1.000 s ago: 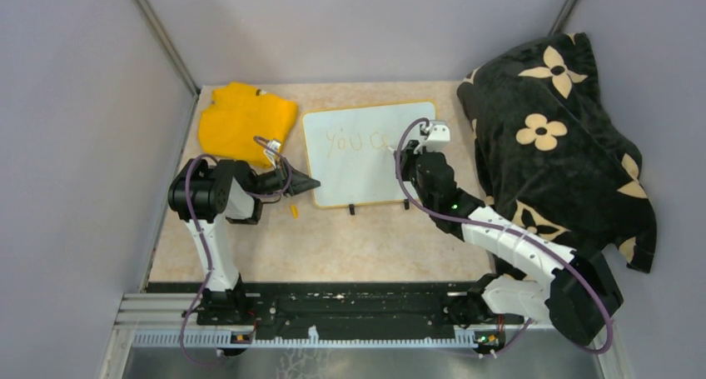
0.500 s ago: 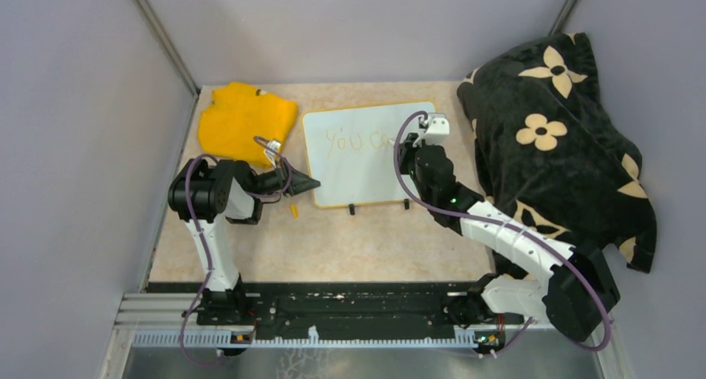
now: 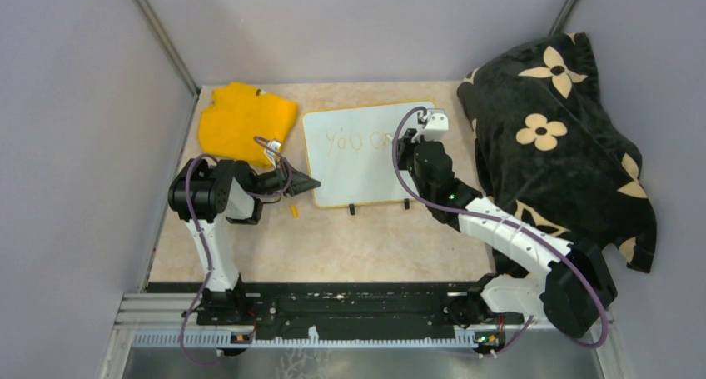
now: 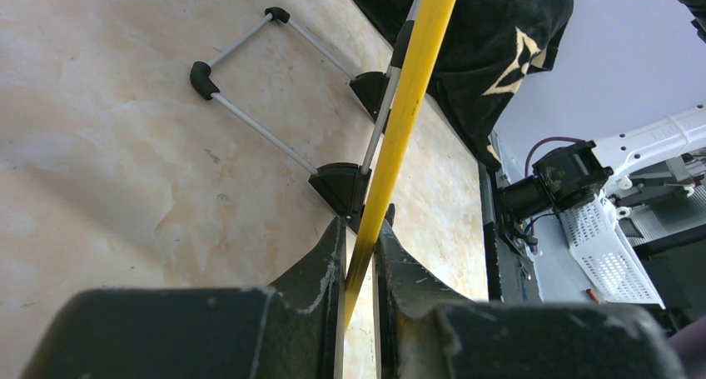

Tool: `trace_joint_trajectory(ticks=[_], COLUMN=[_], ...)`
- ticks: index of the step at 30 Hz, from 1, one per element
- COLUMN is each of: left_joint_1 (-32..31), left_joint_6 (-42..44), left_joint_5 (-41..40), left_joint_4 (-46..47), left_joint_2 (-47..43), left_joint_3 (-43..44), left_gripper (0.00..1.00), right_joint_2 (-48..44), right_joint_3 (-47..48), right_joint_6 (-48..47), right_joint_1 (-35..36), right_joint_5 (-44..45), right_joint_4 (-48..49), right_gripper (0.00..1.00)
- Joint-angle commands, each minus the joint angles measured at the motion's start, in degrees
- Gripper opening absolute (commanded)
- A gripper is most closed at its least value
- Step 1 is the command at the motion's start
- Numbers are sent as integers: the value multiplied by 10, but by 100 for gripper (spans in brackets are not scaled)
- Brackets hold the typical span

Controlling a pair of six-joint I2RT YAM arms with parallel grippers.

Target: Write a sentence on the whiteboard

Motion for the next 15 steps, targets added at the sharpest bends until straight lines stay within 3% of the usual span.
trace_joint_trajectory(ticks=[1,15], left_joint_1=[-1,-1], left_joint_6=[1,1], left_joint_5=[-14,-14], left_joint_4=[130,128], left_joint_2=[22,23], left_joint_3=[0,0], left_gripper=[0,0], right_joint_2=[-2,-38], right_joint_3=[9,-46], right_joint_6=[-1,16], right_joint_1=[-11,-11], right_joint_5=[1,4], right_joint_4=[23,10], right_gripper=[0,0])
